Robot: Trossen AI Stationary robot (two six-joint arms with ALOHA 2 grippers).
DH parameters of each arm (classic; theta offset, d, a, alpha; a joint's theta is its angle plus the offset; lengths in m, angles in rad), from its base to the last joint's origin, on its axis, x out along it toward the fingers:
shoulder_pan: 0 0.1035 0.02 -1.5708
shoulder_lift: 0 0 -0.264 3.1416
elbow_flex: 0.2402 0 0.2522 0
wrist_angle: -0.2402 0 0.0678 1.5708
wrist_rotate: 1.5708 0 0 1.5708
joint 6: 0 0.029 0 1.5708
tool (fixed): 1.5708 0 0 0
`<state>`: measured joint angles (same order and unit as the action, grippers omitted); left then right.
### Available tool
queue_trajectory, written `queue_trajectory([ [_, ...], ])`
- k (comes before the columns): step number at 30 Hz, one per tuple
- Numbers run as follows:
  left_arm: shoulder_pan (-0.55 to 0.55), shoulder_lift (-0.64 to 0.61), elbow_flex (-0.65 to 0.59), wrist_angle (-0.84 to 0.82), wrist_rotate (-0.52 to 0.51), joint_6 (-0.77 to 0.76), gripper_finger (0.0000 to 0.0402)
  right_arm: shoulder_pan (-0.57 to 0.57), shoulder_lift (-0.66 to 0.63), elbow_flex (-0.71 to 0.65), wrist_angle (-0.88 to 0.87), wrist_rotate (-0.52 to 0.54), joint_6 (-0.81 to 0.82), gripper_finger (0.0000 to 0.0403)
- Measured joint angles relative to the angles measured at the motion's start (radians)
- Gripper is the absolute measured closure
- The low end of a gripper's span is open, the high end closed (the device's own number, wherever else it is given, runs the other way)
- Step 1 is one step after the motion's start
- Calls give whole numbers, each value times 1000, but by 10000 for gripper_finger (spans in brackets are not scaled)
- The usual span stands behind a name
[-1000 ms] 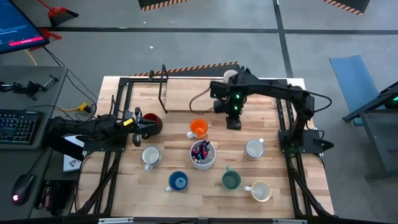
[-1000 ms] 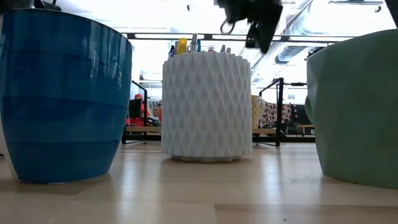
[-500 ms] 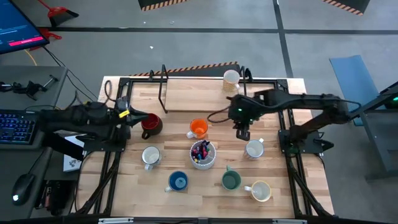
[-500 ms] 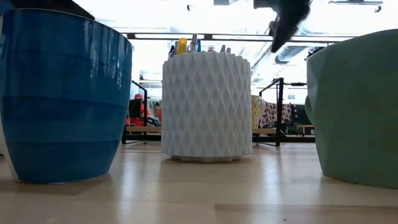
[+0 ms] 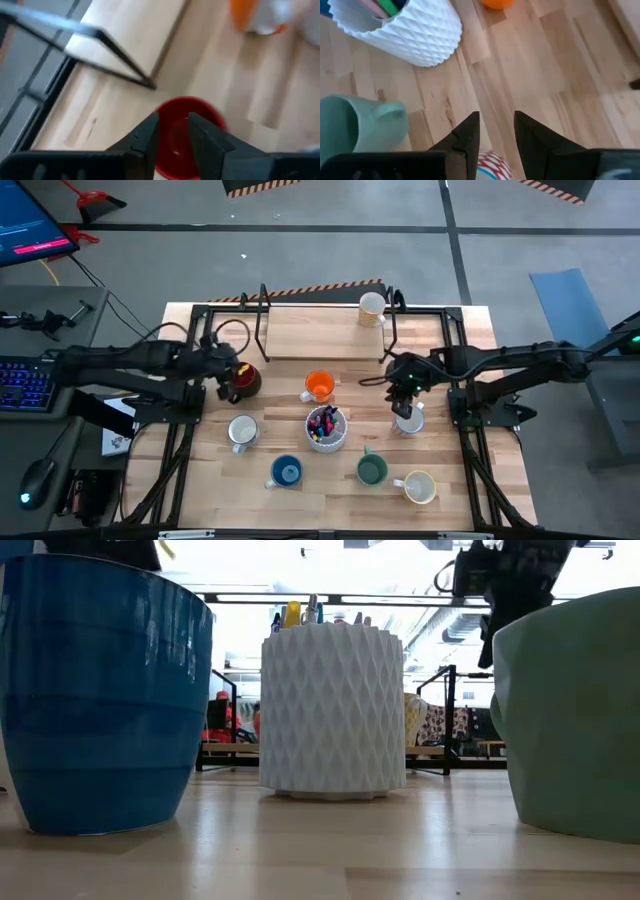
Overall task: Place coffee mugs
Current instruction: Put the black mug on the shelf
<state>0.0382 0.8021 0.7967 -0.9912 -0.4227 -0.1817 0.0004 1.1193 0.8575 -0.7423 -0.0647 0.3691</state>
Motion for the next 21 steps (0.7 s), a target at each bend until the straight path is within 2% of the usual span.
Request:
queue_trajectory([
  [2, 41, 34, 0, -1, 44, 0, 295, 15, -2, -18, 27, 0, -4, 302],
  [8, 146, 120, 0, -8, 303, 0, 277, 57, -3, -39, 53, 23, -10, 302],
  [18, 174, 259, 3, -7, 408, -1, 270, 83, -3, -39, 53, 59, -11, 302],
  [21, 173, 292, 4, -4, 467, 2, 270, 83, -3, -39, 52, 72, -11, 302],
])
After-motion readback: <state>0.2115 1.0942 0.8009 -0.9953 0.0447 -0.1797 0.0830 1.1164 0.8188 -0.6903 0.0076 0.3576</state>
